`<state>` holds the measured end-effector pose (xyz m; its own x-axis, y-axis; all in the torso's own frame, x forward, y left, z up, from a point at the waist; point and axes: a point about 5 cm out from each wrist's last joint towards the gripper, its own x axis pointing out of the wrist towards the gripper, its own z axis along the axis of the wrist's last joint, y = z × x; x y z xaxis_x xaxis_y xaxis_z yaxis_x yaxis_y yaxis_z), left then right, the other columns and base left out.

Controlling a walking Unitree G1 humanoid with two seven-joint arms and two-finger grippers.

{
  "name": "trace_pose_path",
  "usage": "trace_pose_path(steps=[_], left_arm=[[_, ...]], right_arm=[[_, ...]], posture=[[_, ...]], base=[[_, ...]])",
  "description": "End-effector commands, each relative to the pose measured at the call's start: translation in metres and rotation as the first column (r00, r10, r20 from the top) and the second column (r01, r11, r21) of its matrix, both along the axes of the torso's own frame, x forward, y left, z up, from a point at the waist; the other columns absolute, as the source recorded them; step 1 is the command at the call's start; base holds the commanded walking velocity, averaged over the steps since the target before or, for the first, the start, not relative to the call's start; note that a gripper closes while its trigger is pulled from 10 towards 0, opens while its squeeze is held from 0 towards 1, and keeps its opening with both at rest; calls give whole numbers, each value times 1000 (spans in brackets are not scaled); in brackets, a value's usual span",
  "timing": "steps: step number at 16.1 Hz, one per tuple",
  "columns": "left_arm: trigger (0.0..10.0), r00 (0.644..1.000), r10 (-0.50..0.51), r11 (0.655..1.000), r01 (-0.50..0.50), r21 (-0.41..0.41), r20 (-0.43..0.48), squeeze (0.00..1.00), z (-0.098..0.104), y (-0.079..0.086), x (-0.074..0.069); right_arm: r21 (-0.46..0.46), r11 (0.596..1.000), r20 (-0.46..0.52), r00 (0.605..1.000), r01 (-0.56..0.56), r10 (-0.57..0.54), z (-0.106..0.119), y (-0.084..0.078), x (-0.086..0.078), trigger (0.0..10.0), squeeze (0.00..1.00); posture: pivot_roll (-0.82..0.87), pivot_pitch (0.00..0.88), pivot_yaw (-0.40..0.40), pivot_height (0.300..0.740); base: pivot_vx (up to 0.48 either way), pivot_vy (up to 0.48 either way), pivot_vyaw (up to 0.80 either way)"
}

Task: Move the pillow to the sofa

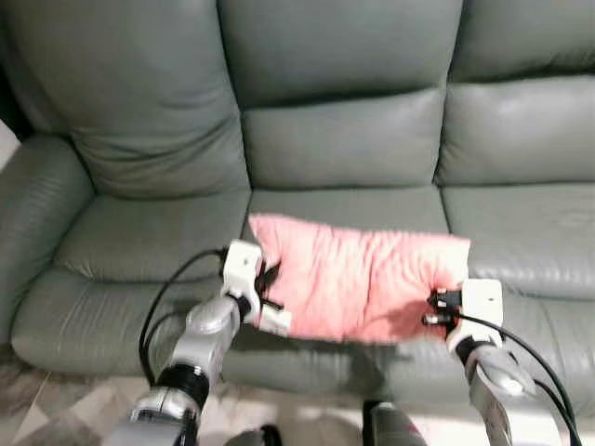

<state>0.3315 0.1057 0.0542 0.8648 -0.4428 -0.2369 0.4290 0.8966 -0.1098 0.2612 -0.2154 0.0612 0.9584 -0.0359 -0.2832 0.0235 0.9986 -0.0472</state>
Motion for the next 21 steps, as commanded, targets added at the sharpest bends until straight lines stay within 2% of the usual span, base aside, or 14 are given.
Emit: trace_pose_path(steps=[1,3,4,5,6,7,10,13,15,18,21], left_arm=[[10000,998,56,998,-56,19,-6,0,-5,11,-1],[10000,991,129,991,-129,27,-27,0,-6,16,2],[10000,990,135,991,-134,21,-32,0,-7,16,2],[10000,990,132,991,-132,8,-40,557,-9,14,1],[10000,990,131,991,-131,7,-41,557,-9,14,1],[10000,987,151,988,-153,-15,-59,1000,-12,16,-1],[10000,981,181,983,-183,-17,-74,1000,-16,17,-2],[10000,982,173,984,-175,-15,-79,1000,-18,13,-5],[10000,976,197,980,-200,-15,-96,1000,-22,15,-7],[10000,978,188,982,-190,-18,-94,1000,-22,13,-7],[10000,978,193,980,-195,-22,-85,1000,-24,19,-10]], right_arm=[[21,1000,17,1000,-8,7,-3,1,-2,10000,0],[16,999,82,996,-38,36,7,5,5,10000,0],[15,999,87,995,-39,38,8,5,5,10000,0],[14,999,116,992,-46,44,11,3,9,10000,396],[16,999,120,992,-46,44,12,2,9,10000,396],[12,999,127,991,-40,38,12,-3,11,10000,1000],[13,1000,142,990,-18,16,13,-9,12,10000,1000],[26,999,144,989,-36,32,11,-3,9,10000,1000],[74,995,96,993,-72,65,-4,10,0,10000,1000],[100,987,64,991,-126,120,-11,24,-6,10000,1000],[123,984,13,991,-132,131,-24,24,-12,10000,1000]], posture=[[-166,364,182,740],[-170,386,178,740],[-174,393,177,740],[-181,406,172,740],[-182,408,172,740],[-177,412,171,740],[-179,414,170,740],[-184,414,166,740],[-186,415,159,740],[-183,418,156,740],[-160,418,162,740]], base=[[0,0,0],[0,0,0],[0,0,0],[0,0,0],[0,0,0],[0,0,0],[0,0,0],[0,0,0],[0,0,0],[0,0,0],[0,0,0]])
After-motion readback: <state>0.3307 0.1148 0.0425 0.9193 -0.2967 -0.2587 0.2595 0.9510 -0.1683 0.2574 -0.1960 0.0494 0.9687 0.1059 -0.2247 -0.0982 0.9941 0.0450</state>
